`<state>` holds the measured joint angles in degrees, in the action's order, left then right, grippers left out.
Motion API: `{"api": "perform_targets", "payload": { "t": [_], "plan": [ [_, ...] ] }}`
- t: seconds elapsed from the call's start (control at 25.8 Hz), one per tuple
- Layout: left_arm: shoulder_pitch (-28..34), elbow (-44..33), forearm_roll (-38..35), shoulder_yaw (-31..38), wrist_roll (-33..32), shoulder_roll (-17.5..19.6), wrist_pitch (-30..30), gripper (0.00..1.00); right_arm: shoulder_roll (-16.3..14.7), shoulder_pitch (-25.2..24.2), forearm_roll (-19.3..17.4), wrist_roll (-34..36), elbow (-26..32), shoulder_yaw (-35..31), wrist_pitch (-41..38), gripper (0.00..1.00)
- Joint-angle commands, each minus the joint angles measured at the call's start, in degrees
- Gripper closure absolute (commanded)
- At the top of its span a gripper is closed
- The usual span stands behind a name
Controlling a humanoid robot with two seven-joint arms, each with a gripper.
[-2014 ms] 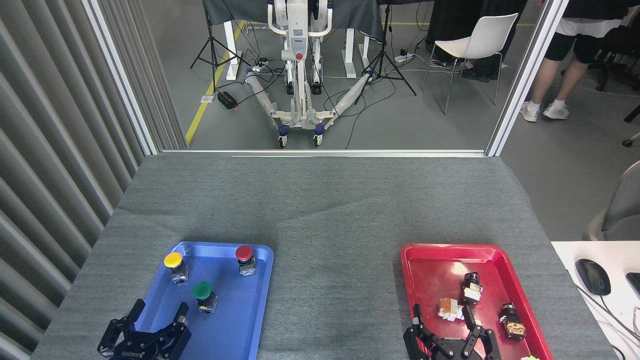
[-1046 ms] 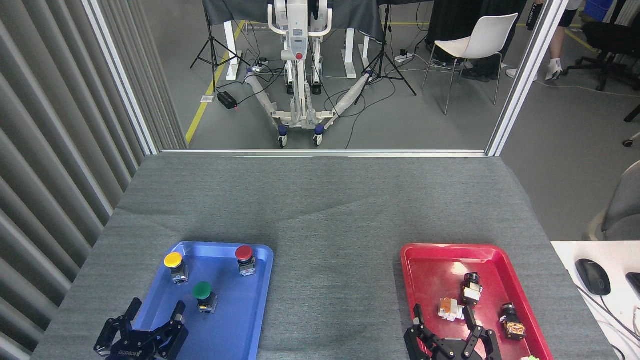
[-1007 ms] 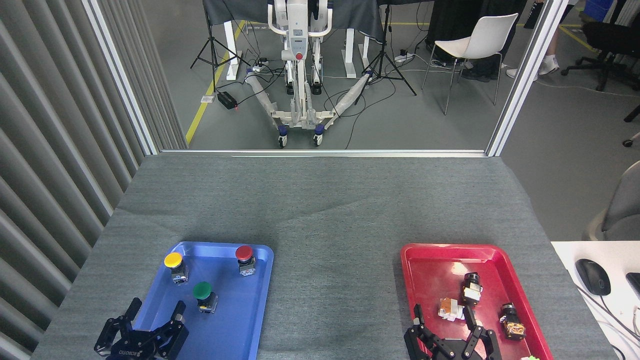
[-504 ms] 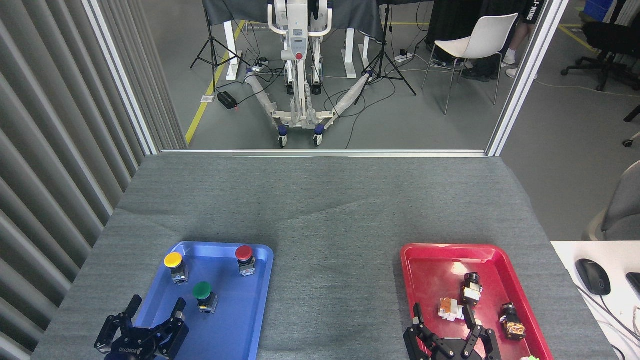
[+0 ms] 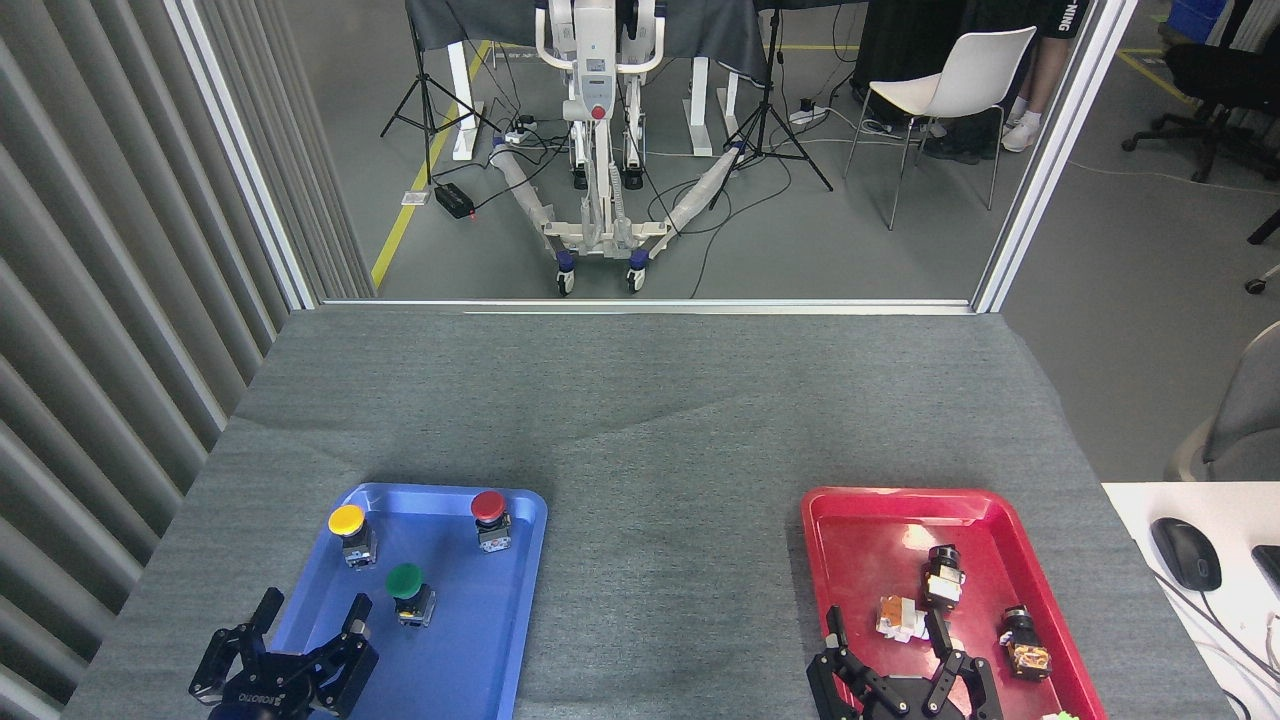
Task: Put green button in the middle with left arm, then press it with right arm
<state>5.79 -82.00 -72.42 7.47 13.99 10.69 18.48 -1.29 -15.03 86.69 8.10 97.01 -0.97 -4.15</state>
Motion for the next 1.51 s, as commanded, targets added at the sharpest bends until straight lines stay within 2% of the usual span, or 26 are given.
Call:
{"api": "perform_targets", "payload": {
  "t": [0.0, 0.62, 0.77, 1.01, 1.16, 1.47],
  "plan": [
    [0.0, 0.0, -0.1, -0.1, -0.1, 0.2, 0.4, 0.0, 0.0, 0.0, 0.1, 0.0, 0.0, 0.0, 0.0, 0.0],
    [0.4, 0.2, -1.0, -0.3, -0.4, 0.2, -0.1, 0.0, 0.0, -0.1, 0.0, 0.0, 0.0, -0.1, 0.0, 0.0],
    [-0.1, 1.2, -5.3, -0.8, -0.8, -0.8, -1.7, 0.0, 0.0, -0.1, 0.0, 0.0, 0.0, -0.1, 0.0, 0.0],
    [-4.1, 10.4, -6.4, -5.4, -0.7, -2.5, -2.8, 0.01, 0.0, -0.1, 0.1, 0.0, 0.0, 0.0, 0.0, 0.0],
    [-5.8, 12.0, -8.4, -5.6, -0.7, -2.7, -5.2, 0.01, 0.0, -0.2, 0.1, 0.0, 0.0, 0.0, 0.0, 0.0],
    [-8.4, 15.6, -9.2, -7.4, -0.5, -3.8, -6.0, 0.01, 0.0, -0.1, 0.1, 0.0, 0.0, 0.0, 0.0, 0.0]
  ]
}}
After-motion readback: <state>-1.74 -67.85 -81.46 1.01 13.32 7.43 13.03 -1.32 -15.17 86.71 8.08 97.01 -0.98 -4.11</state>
